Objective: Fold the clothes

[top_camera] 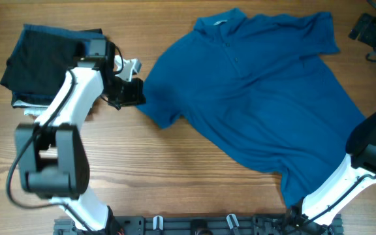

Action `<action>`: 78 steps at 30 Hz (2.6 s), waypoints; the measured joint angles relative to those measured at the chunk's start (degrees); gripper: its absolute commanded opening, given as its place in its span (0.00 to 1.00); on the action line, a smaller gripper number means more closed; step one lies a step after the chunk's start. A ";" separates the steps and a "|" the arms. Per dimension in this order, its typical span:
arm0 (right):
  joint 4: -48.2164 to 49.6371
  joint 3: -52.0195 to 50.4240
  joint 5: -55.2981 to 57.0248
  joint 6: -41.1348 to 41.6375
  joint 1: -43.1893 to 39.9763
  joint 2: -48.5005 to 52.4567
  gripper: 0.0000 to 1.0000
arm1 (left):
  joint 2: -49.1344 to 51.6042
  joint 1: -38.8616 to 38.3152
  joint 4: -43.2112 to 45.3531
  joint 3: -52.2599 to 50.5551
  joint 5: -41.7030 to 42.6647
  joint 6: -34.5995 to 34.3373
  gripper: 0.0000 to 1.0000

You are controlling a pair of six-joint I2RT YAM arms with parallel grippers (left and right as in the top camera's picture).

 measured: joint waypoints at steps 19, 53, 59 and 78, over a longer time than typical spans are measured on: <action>0.00 0.00 0.00 0.00 0.00 0.00 1.00 | 6.40 -0.13 5.84 -0.63 -22.43 -10.67 0.04; 0.00 0.00 0.00 0.00 0.00 0.00 0.99 | 5.62 -6.56 13.97 -0.39 -19.89 -4.92 0.04; 0.00 0.00 0.00 0.00 0.00 0.00 1.00 | 7.58 -6.49 14.86 0.17 -20.63 -5.20 0.04; 0.00 0.00 0.00 0.00 0.00 0.00 1.00 | 7.74 -6.43 4.00 1.38 -34.84 -22.73 0.04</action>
